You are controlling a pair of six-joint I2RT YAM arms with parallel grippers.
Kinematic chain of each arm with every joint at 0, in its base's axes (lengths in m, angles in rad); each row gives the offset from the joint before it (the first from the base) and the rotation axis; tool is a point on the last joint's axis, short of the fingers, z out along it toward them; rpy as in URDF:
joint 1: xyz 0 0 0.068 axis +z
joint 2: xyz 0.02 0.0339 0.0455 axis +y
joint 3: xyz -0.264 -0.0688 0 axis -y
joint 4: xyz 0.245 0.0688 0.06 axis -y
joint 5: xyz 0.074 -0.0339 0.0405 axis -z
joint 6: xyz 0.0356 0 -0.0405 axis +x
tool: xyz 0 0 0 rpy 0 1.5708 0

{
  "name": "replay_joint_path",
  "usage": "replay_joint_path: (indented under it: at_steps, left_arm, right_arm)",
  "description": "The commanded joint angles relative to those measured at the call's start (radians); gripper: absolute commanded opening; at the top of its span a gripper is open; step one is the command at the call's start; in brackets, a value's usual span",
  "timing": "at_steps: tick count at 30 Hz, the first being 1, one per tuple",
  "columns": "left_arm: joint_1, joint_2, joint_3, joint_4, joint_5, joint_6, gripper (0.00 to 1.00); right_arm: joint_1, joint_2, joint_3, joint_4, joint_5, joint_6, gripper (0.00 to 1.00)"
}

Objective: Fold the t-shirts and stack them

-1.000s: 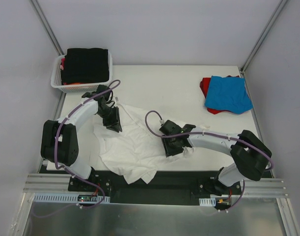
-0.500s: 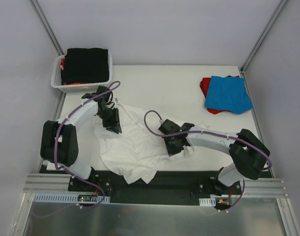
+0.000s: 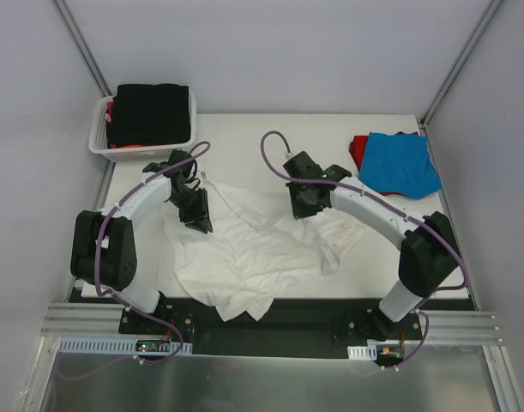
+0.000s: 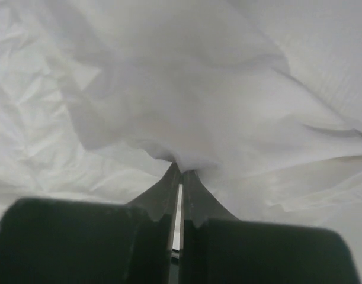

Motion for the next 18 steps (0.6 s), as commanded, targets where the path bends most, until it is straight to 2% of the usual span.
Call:
replay_joint_path:
  at_steps: [1, 8, 16, 18]
  left_arm:
    - [-0.008, -0.042, 0.002, -0.018, -0.003, 0.006, 0.21]
    - [-0.010, -0.043, -0.010, -0.018, 0.011, -0.003, 0.21]
    - [-0.008, -0.045, -0.035, -0.014, 0.025, -0.019, 0.21]
    - [-0.008, -0.039, -0.035, -0.015, 0.026, -0.019, 0.21]
  right_arm:
    - [-0.119, 0.121, 0.117, -0.080, 0.048, -0.082, 0.01]
    - [-0.283, 0.317, 0.358, -0.089, 0.030, -0.145, 0.01]
    - [-0.386, 0.519, 0.675, -0.117, -0.010, -0.163, 0.01]
    - [-0.410, 0.551, 0.711, -0.114, -0.021, -0.161, 0.01]
